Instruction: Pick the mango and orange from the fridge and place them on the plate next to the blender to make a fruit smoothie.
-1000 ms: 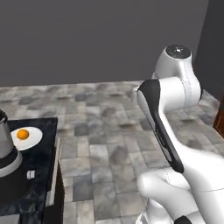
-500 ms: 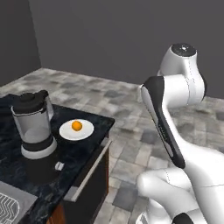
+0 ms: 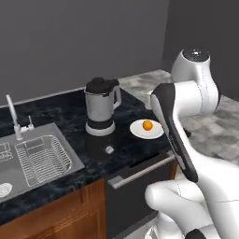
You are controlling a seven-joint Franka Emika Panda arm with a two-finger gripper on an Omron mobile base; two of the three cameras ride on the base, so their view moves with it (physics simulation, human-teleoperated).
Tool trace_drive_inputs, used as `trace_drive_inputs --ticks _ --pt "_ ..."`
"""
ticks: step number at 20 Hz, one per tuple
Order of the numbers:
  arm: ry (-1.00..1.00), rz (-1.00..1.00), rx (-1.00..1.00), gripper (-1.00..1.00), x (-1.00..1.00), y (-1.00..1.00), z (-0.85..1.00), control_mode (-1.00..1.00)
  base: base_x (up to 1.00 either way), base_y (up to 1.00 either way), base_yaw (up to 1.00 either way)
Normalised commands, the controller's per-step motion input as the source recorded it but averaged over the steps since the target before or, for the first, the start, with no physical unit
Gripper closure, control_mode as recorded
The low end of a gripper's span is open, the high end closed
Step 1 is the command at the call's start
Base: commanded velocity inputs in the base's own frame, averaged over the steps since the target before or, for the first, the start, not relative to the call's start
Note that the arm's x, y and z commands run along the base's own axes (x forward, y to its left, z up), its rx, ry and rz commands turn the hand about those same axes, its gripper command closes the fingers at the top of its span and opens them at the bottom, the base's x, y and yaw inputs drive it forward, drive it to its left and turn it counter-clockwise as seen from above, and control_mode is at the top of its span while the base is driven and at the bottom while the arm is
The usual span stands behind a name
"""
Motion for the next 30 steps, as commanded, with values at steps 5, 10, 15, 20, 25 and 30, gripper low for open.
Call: trace_drive_inputs --ticks 5,10,15,20,25,30 --pt "0.0 0.0 0.0 1.0 0.0 0.0 0.0 1.0 0.58 -0.83 0.63" --pt "0.0 0.0 0.0 1.0 0.0 0.0 0.0 1.0 0.5 -0.46 0.24" --pt "0.0 0.0 0.0 1.0 0.0 0.0 0.0 1.0 0.48 -0.15 0.12" --pt "0.0 0.0 0.0 1.0 0.0 0.0 0.0 1.0 0.67 -0.06 0.09" --pt "0.04 0.08 0.03 1.0 0.0 -0.24 -0.09 -1.0 0.09 -0.09 0.07" --pt "0.21 0.23 0.03 1.0 0.11 -0.5 -0.51 -1.0 0.0 0.0 0.0"
